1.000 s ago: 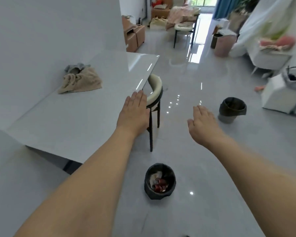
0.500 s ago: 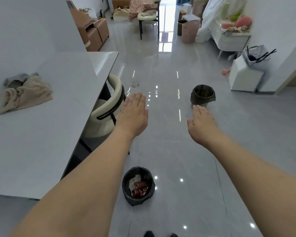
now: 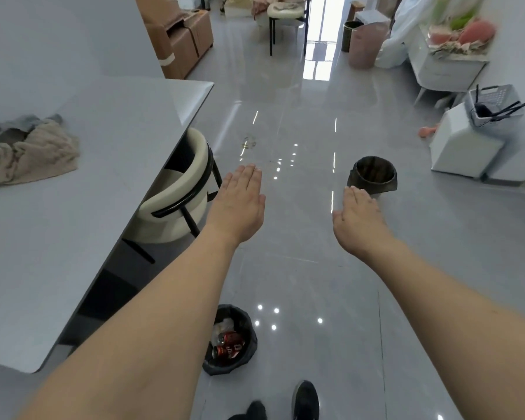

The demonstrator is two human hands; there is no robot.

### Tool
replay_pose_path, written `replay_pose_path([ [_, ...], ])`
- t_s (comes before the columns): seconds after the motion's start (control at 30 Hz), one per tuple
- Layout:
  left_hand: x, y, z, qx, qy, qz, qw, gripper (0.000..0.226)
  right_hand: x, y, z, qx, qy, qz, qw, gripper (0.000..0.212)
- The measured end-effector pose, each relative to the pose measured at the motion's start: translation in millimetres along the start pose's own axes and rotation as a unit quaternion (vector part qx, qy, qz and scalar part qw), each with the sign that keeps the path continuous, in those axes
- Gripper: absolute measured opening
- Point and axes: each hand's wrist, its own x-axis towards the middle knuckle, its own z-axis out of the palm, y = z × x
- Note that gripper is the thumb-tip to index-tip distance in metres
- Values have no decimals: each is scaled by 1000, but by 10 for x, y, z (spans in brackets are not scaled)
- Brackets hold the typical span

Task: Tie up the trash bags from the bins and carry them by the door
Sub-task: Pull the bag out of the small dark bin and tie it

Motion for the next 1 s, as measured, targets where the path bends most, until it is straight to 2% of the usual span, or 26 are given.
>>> replay_pose_path([
  [0.33,468,-264,185,-1,-13,-47,999,58,685,-82,6,6,-25,-35,999,57],
  [0.5,673,-192,273,2,-33,-57,998,58,1005,-35,50,14,-52,-54,997,58],
  [0.77,923,-141,324,10,-18,-119,993,57,1492,55,-39,45,-69,-96,992,58],
  [1.0,666,-420,321,-2,-8,-195,981,57,1685,-383,74,30,-93,-162,982,58],
])
